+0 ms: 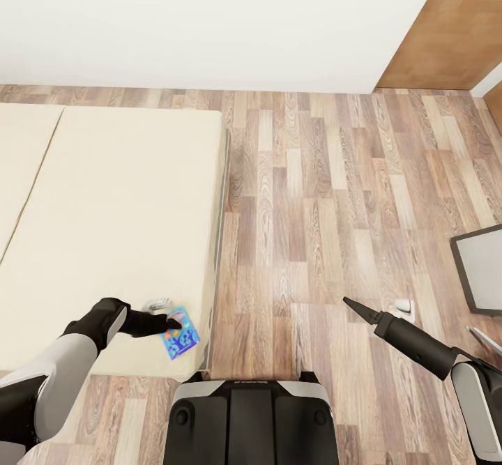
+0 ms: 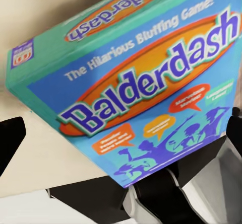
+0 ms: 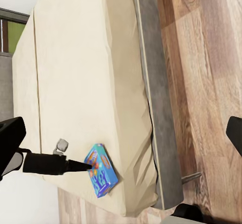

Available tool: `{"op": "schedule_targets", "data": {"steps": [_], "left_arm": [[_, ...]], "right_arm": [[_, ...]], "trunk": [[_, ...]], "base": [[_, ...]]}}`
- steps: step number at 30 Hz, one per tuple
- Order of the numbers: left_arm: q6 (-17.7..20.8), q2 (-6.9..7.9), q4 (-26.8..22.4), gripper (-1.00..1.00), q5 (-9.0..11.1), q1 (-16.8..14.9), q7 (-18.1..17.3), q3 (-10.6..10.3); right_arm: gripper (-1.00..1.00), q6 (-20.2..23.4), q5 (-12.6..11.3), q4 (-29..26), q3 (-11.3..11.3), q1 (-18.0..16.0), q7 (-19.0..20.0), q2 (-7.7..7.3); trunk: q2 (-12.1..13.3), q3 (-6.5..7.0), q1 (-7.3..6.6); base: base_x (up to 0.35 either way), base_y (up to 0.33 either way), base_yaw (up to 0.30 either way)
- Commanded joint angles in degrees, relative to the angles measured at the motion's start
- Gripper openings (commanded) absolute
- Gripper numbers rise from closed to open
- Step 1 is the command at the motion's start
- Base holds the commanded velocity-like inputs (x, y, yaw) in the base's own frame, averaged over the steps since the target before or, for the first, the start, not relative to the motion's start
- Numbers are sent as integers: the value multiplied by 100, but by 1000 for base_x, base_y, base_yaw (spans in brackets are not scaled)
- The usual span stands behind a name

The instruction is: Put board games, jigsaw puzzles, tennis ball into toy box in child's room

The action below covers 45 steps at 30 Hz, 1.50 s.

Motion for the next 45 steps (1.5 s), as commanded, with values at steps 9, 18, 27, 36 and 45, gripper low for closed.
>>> {"op": "schedule_targets", "data": {"steps": [9,18,27,36,45], "left_arm": [[38,-9,-7,100,-65,-4,-86,39],[40,-8,-7,100,-39,-4,-110,42],[40,-4,-7,100,-11,-5,-122,52],[40,0,-7,100,-6,-5,-277,64],[40,7,-11,100,-4,-5,-407,77]], "right_arm": [[100,31,-12,-1,-5,-3,7,0],[100,33,-12,-1,-5,-3,12,0],[100,32,-12,-1,-15,-3,26,0],[100,35,-17,-1,-19,-3,39,-5],[100,39,-21,-1,-23,-3,52,-12]], "trunk": [[-9,-6,3],[-9,-6,3],[-9,-6,3],[-9,-6,3],[-9,-6,3]], "base": [[0,0,0],[0,0,0],[0,0,0],[0,0,0],[0,0,0]]}}
